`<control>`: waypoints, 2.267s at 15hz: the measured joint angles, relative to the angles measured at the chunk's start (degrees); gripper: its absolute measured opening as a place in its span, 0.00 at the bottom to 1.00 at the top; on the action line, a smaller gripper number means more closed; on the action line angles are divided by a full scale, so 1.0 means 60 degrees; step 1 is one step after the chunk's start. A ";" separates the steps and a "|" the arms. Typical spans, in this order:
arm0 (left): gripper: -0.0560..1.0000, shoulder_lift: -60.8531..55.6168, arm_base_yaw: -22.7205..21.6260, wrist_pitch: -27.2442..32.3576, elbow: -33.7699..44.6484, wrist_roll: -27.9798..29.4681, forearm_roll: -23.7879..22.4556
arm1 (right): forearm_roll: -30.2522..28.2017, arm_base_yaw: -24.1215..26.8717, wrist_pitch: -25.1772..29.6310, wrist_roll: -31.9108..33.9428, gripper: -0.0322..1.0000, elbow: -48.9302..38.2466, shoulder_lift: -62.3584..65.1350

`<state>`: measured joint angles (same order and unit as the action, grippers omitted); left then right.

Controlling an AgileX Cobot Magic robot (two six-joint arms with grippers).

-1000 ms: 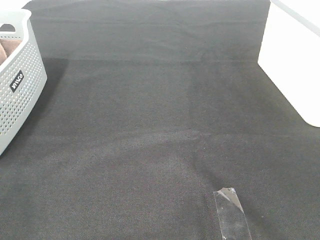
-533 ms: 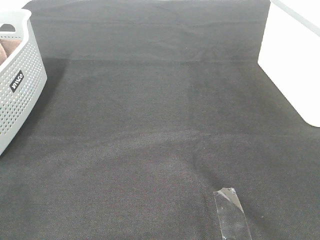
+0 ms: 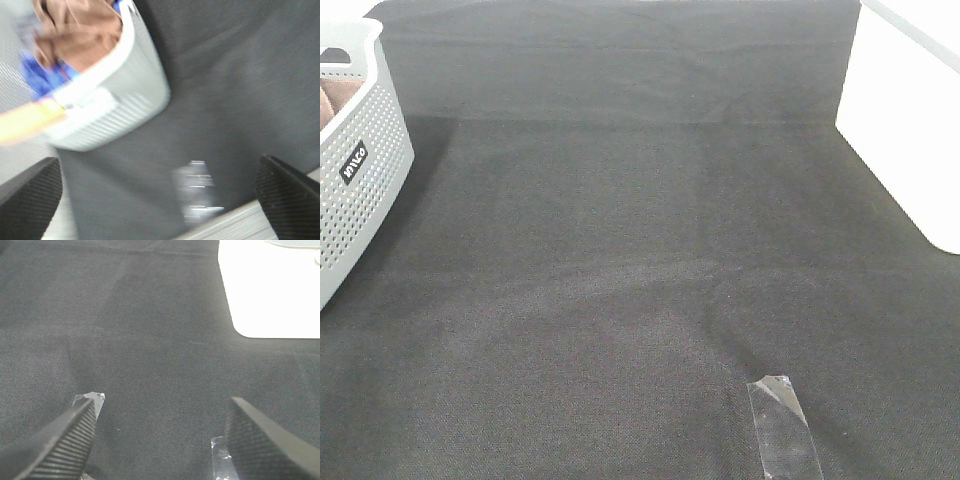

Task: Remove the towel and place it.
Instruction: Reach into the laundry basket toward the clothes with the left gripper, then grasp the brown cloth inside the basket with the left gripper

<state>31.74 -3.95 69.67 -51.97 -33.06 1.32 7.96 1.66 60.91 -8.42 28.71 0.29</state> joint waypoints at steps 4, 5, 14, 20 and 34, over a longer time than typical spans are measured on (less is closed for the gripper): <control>0.99 0.4622 0.0000 0.0000 -0.3734 -0.2655 -0.0964 | 0.0000 0.0000 0.0000 0.0000 0.68 0.0000 0.0000; 0.99 0.5634 0.0000 -0.0010 -0.4469 -0.2884 -0.1108 | 0.0000 0.0000 0.0000 0.0000 0.68 0.0000 0.0000; 0.99 1.2691 -0.0487 -0.0621 -0.7668 -0.4651 -0.4374 | 0.0000 0.0000 0.0000 0.0000 0.68 0.0000 0.0000; 0.99 1.5432 -0.0487 -0.1394 -0.8480 -0.4870 -0.4393 | 0.0010 0.0000 0.0000 0.0000 0.68 0.0000 0.0000; 0.05 1.5537 -0.0487 -0.0640 -0.8699 -0.3867 -0.4689 | 0.0010 0.0000 0.0000 0.0000 0.68 0.0000 0.0000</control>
<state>124.96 -6.88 65.83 -104.16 -56.26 -26.81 8.02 1.66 60.91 -8.42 28.71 0.29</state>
